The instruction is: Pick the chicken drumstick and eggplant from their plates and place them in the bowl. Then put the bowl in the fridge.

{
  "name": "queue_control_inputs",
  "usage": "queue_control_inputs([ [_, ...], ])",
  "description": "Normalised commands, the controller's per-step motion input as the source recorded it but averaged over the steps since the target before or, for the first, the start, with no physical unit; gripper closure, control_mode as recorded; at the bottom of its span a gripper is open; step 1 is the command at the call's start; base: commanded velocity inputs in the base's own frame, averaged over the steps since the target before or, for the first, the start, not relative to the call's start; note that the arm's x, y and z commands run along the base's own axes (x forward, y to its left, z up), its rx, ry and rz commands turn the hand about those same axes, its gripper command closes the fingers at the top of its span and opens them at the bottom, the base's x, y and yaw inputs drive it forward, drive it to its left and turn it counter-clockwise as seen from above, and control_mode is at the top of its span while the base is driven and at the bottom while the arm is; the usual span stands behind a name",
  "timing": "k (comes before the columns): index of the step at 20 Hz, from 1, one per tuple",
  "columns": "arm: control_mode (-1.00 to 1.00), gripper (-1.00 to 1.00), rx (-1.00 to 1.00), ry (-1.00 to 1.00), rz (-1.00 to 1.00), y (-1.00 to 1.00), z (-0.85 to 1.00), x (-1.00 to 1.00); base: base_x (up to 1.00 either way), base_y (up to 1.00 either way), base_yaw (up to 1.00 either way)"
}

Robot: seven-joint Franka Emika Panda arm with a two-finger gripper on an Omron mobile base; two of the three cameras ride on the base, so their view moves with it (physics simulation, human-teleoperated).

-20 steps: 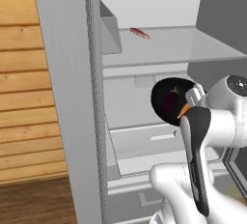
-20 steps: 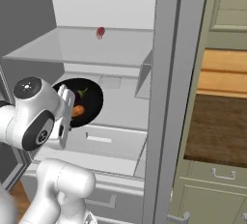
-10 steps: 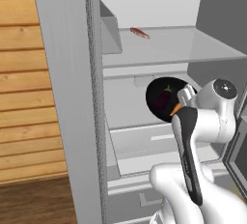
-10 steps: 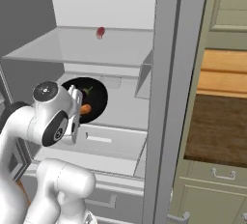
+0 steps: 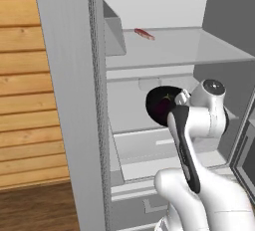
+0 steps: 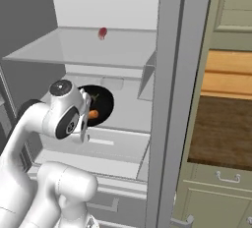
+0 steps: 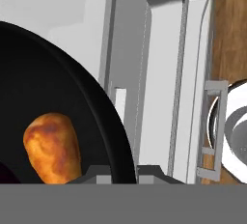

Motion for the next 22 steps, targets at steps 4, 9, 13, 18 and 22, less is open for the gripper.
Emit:
queue_control_inputs([
  [4, -1.00, 1.00, 0.00, 0.00, 0.00, 0.00, -0.33, 0.55, 0.00, 0.00, 0.00],
  [9, -1.00, 1.00, 0.01, 0.00, 0.00, -0.04, -0.23, 0.63, 0.00, 0.00, 0.00],
  [13, -1.00, 1.00, 0.00, 0.00, 0.00, 0.00, -0.17, 0.43, 0.00, 0.00, 0.00],
  [18, -1.00, 1.00, 0.00, 0.00, 0.00, 0.00, -0.15, 0.45, 0.00, 0.00, 0.00],
  [22, -1.00, 1.00, 0.00, 0.00, 0.00, 0.00, -0.16, 0.42, 0.00, 0.00, 0.00],
])
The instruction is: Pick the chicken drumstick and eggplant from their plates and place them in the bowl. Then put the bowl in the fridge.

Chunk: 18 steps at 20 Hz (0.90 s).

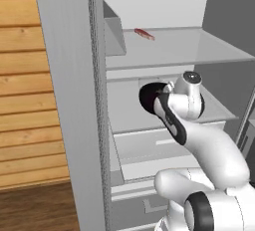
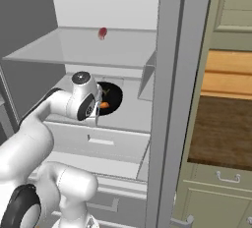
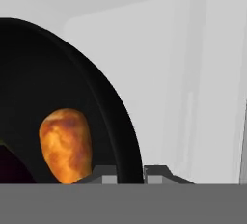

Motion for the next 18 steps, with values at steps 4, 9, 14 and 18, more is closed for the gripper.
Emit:
queue_control_inputs([
  [4, -1.00, -1.00, 0.00, -0.04, 0.00, 0.00, -0.23, 0.22, 0.00, 0.00, 0.00],
  [9, -1.00, -1.00, 0.00, -0.32, 0.00, -0.02, -0.20, -0.07, 0.00, 0.00, 0.00],
  [14, -1.00, -1.00, 0.00, -0.40, 0.00, 0.00, -0.05, -0.09, 0.00, 0.00, 0.00],
  [18, -1.00, -1.00, -0.01, -0.18, 0.00, 0.01, 0.28, -0.21, 0.00, 0.00, 0.00],
])
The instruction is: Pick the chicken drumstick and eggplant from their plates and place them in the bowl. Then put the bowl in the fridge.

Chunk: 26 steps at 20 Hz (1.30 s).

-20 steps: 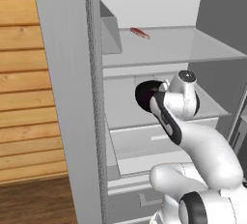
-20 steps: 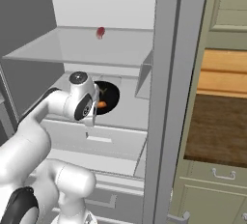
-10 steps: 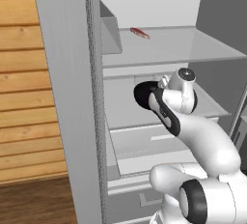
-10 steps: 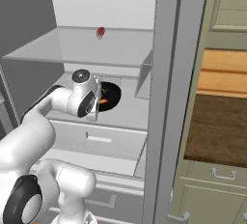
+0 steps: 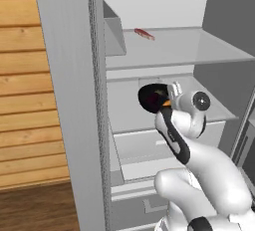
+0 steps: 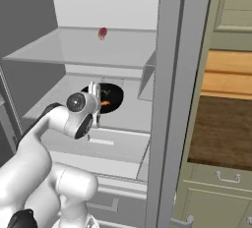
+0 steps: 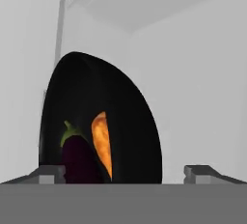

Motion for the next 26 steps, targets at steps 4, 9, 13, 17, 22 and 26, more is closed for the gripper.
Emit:
queue_control_inputs([
  [4, -1.00, -1.00, -0.05, -0.01, 0.03, 0.06, 0.68, -0.31, 0.00, 0.00, 0.00],
  [9, -1.00, -1.00, 0.00, -0.05, 0.00, 0.00, 0.49, -0.57, 0.00, 0.00, 0.00],
  [13, -1.00, -1.00, -0.01, 0.00, 0.03, 0.00, 0.38, -0.62, 0.00, 0.00, 0.00],
  [17, -1.00, -1.00, -0.10, 0.03, 0.13, 0.00, 0.32, -0.56, 0.00, 0.00, 0.00],
  [22, -1.00, -1.00, -0.20, 0.00, 0.15, 0.00, 0.16, -0.59, 0.00, 0.00, 0.00],
  [26, -1.00, -1.00, -0.34, 0.00, 0.13, 0.00, 0.08, -0.60, 0.00, 0.00, 0.00],
])
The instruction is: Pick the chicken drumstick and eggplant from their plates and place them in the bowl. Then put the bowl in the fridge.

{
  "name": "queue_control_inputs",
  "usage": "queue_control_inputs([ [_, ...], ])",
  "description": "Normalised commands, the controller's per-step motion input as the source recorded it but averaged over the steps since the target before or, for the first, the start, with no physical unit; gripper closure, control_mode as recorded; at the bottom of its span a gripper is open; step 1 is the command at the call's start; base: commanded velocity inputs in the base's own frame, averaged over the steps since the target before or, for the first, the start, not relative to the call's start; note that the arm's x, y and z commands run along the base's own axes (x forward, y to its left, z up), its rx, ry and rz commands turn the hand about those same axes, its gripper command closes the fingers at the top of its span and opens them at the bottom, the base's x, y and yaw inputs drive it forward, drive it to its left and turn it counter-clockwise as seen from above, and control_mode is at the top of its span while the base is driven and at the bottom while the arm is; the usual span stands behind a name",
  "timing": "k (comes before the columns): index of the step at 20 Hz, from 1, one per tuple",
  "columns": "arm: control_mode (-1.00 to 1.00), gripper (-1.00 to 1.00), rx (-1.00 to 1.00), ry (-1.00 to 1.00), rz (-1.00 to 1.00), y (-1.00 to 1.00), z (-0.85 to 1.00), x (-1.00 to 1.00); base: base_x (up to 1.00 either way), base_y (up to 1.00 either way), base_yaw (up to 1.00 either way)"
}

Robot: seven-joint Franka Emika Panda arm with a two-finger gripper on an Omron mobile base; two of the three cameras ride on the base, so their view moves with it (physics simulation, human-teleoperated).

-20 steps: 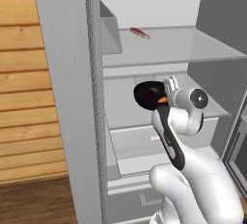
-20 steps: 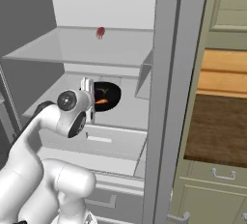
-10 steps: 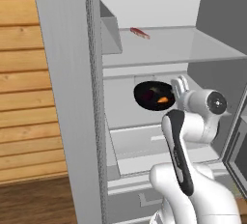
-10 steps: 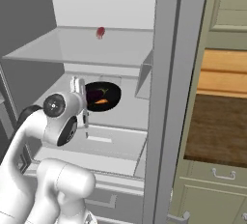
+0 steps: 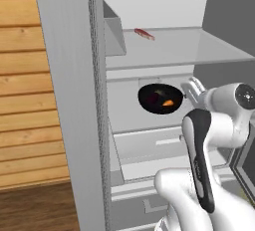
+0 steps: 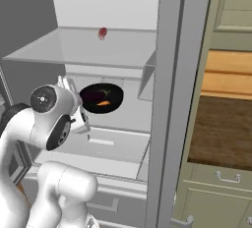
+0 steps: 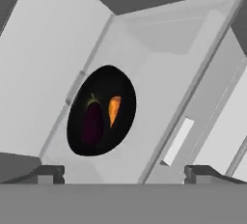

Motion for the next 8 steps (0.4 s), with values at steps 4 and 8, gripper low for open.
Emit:
queue_control_inputs([
  [4, -1.00, -1.00, -0.35, -0.03, 0.16, 0.00, 0.00, -0.79, 0.00, 0.00, 0.00],
  [8, -1.00, -1.00, -0.35, 0.00, 0.17, 0.04, 0.28, -0.44, 0.00, 0.00, 0.00],
])
